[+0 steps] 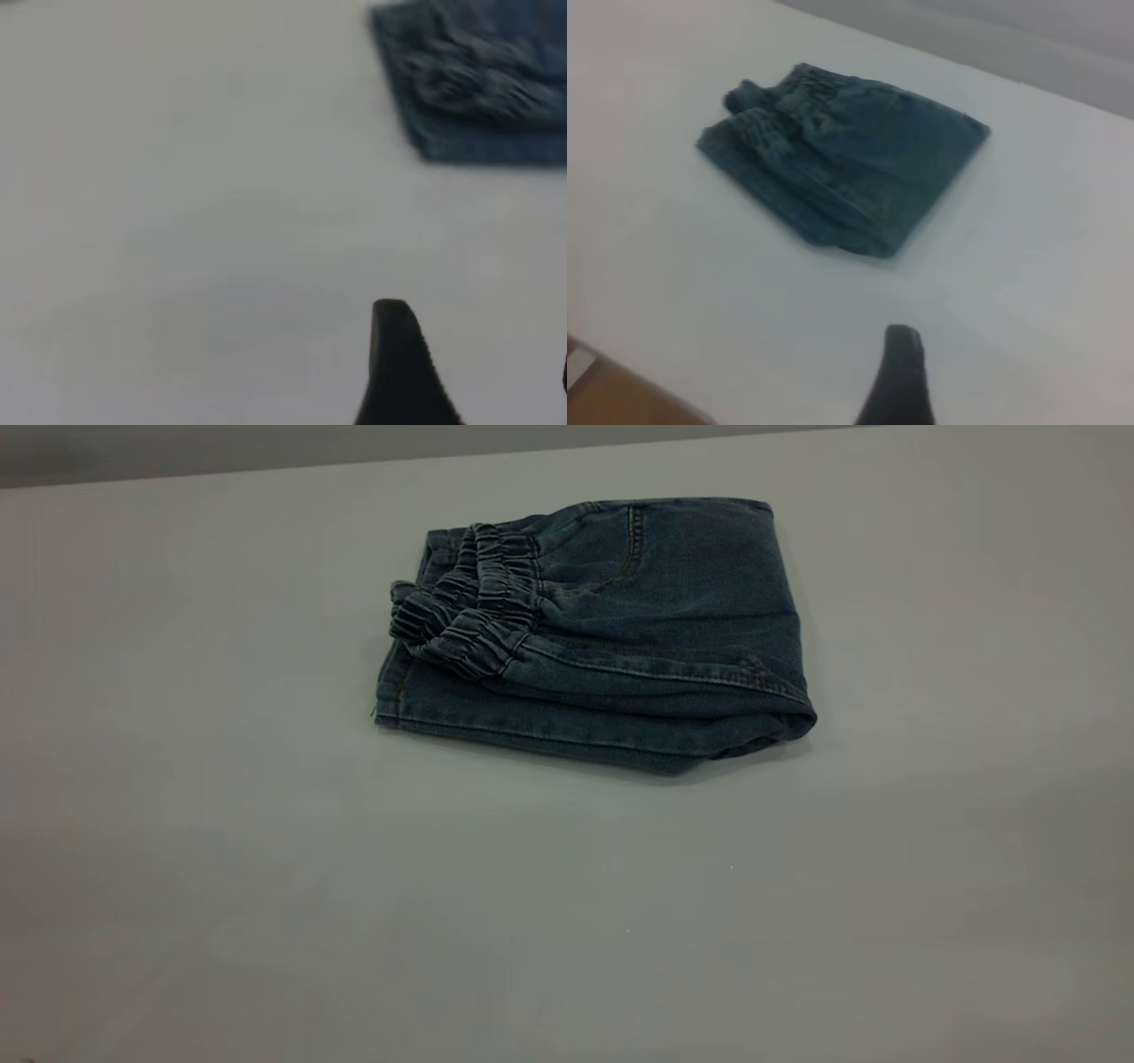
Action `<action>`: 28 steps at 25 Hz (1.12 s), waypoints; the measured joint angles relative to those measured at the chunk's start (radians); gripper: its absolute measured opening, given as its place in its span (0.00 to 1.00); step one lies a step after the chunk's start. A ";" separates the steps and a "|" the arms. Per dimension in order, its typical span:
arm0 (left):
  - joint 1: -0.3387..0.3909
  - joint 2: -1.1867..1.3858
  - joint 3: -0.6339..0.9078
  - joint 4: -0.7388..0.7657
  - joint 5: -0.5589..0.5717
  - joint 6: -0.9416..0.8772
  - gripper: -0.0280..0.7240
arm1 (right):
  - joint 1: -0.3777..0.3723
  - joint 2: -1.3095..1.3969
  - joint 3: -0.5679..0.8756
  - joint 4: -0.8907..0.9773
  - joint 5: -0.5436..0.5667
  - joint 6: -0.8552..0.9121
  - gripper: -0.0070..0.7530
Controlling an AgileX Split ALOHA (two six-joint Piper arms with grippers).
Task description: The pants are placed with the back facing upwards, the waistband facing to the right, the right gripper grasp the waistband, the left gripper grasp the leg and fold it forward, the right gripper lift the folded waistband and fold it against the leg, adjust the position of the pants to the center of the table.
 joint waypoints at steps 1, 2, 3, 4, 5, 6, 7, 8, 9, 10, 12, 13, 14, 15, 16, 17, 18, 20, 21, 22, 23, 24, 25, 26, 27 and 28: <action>0.030 -0.016 0.000 0.000 0.000 0.000 0.57 | -0.013 0.000 0.000 0.000 0.000 0.000 0.71; 0.062 -0.028 0.000 0.000 0.000 0.000 0.57 | -0.026 0.000 0.000 0.000 0.000 0.000 0.71; 0.090 -0.041 0.000 0.000 0.000 0.000 0.57 | -0.036 0.000 0.000 0.000 0.000 0.000 0.71; 0.109 -0.053 0.000 0.000 0.000 0.000 0.57 | -0.049 0.000 0.000 0.000 0.000 0.000 0.71; 0.126 -0.064 0.000 0.000 0.000 0.000 0.57 | -0.060 0.000 0.000 -0.001 0.000 0.000 0.71; 0.137 -0.069 0.000 0.000 0.000 0.000 0.57 | -0.071 0.000 0.000 -0.001 0.000 0.000 0.71; 0.139 -0.070 0.000 0.000 0.000 0.000 0.57 | -0.073 0.000 0.000 -0.002 0.000 0.000 0.71; 0.138 -0.069 0.000 0.000 0.000 0.000 0.57 | -0.074 0.000 0.000 -0.001 0.000 0.000 0.71; 0.138 -0.069 0.000 0.000 0.000 0.000 0.57 | -0.074 0.000 0.000 -0.001 0.000 0.000 0.71; 0.135 -0.069 0.000 0.000 0.000 0.000 0.57 | -0.074 0.000 0.000 -0.001 0.000 0.000 0.71; 0.118 -0.069 0.000 0.000 0.000 0.000 0.57 | -0.088 0.000 0.000 0.000 0.000 0.000 0.71; 0.106 -0.069 0.000 -0.001 0.000 0.000 0.57 | -0.094 0.000 0.000 0.000 0.000 0.000 0.71; 0.095 -0.069 0.000 -0.001 0.000 0.000 0.57 | -0.100 0.000 0.000 0.000 0.000 0.000 0.71; 0.088 -0.069 0.000 0.000 0.000 0.000 0.57 | -0.101 0.000 0.000 0.001 0.000 0.000 0.71; 0.087 -0.069 0.000 0.000 0.000 0.000 0.57 | -0.101 0.000 0.000 0.004 0.000 0.000 0.71; 0.087 -0.069 0.000 0.000 0.000 0.000 0.57 | -0.101 0.000 0.000 0.004 0.000 0.000 0.71; 0.087 -0.069 0.000 0.000 0.000 0.000 0.57 | -0.101 0.000 0.000 0.004 0.000 0.000 0.71; 0.087 -0.069 0.000 0.000 0.000 0.000 0.57 | -0.101 0.000 0.000 0.004 0.000 0.000 0.71; 0.087 -0.069 0.000 0.000 0.000 0.000 0.57 | -0.101 0.000 0.000 0.004 0.000 0.000 0.71; 0.087 -0.069 0.000 0.000 0.000 0.000 0.57 | -0.101 0.000 0.000 0.004 0.000 0.000 0.71; 0.087 -0.069 0.000 0.000 0.000 0.000 0.57 | -0.101 0.000 0.000 0.004 0.000 0.000 0.71; 0.087 -0.069 0.000 0.000 0.000 0.000 0.57 | -0.101 0.000 0.000 0.004 0.000 0.000 0.71; 0.087 -0.069 0.000 0.000 0.000 0.000 0.57 | -0.101 0.000 0.000 0.004 0.000 0.000 0.71; 0.087 -0.069 0.000 0.000 0.000 0.000 0.57 | -0.101 0.000 0.000 0.004 0.000 0.000 0.71; 0.087 -0.069 0.000 0.000 -0.001 0.000 0.57 | -0.101 0.000 0.000 0.004 0.000 0.000 0.71; 0.087 -0.069 0.000 0.000 -0.001 0.000 0.57 | -0.101 0.000 0.000 0.004 0.000 0.000 0.71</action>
